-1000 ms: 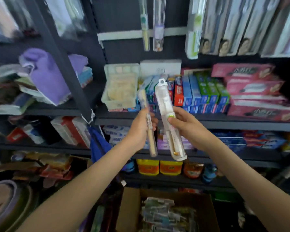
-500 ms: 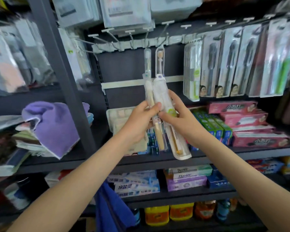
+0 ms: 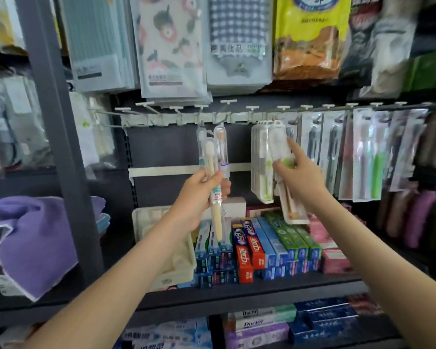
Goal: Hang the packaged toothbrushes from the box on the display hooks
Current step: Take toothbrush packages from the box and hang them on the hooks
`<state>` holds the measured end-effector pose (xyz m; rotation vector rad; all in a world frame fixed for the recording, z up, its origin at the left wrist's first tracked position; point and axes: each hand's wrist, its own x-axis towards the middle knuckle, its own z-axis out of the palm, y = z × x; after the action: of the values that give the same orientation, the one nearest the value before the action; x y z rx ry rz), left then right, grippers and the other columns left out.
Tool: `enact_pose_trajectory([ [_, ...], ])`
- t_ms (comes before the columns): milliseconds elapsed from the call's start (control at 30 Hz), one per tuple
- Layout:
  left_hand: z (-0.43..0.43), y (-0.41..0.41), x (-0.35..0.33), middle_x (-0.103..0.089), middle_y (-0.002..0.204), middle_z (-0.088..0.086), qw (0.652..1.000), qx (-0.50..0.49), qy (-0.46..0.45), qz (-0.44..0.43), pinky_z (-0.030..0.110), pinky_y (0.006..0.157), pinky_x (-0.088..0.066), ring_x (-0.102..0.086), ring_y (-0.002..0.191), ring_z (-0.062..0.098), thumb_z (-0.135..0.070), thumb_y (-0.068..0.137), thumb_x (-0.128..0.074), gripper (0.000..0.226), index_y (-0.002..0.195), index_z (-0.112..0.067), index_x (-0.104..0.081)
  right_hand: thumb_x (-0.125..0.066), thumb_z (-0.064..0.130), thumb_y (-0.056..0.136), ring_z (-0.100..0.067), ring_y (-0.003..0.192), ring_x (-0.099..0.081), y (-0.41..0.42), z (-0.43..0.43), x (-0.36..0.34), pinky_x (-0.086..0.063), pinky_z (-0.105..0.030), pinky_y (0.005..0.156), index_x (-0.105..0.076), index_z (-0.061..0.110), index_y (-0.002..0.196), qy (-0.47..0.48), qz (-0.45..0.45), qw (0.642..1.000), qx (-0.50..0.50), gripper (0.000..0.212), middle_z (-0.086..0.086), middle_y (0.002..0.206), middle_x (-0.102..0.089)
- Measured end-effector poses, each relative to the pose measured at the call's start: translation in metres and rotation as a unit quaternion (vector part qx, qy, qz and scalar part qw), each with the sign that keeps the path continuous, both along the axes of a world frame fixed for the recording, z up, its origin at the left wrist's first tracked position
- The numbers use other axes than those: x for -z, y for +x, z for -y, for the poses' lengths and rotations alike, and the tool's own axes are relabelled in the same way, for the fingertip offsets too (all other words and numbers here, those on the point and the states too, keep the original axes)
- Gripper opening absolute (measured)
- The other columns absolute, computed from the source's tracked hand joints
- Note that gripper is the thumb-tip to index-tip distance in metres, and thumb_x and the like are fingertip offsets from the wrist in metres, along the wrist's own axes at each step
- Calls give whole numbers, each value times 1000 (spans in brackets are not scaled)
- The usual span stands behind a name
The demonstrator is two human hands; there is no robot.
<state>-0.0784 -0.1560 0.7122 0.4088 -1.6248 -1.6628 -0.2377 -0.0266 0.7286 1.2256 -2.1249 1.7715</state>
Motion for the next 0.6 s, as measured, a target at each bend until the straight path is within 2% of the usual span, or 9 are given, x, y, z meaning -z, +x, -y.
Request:
enact_pose_trajectory([
  [100,-2,-14,-6,-71,95,9,1000,-4,-6,-5,30,80,-59,-70,83,16,-19,97,-56,25,118,-6,-60,-51,19,97,-8,49,-40,-13,2,-12,-35,-10,37,-20,26,152,16,-6,1000,14,64,3,60,-44],
  [233,0,-30,-10,-71,91,7,1000,-10,-8,-10,35,85,-58,-70,83,16,-21,96,-58,28,118,-4,-59,-49,18,97,-7,49,-39,-27,6,-21,-33,-11,38,-19,26,153,34,-14,999,8,64,3,60,-44],
  [400,6,-41,-11,-71,90,5,999,-27,-17,-17,44,91,-55,-70,86,17,-24,96,-57,26,117,-8,-60,-48,16,96,-7,52,-43,-33,14,-17,-38,-15,48,-18,25,153,46,-45,998,-4,66,3,60,-46],
  [500,8,-43,-8,-72,92,6,999,-38,-17,-21,42,90,-56,-70,88,19,-24,97,-57,27,118,-9,-60,-46,15,96,-10,54,-45,-39,20,-17,-39,-18,48,-15,22,154,46,-55,997,9,66,1,62,-47],
  [600,9,-43,-6,-72,94,5,999,-40,-20,-20,29,80,-58,-70,85,15,-24,97,-56,27,118,-8,-60,-46,15,96,-8,53,-43,-47,26,-20,-37,-18,49,-15,20,153,57,-41,997,-6,66,1,63,-47],
])
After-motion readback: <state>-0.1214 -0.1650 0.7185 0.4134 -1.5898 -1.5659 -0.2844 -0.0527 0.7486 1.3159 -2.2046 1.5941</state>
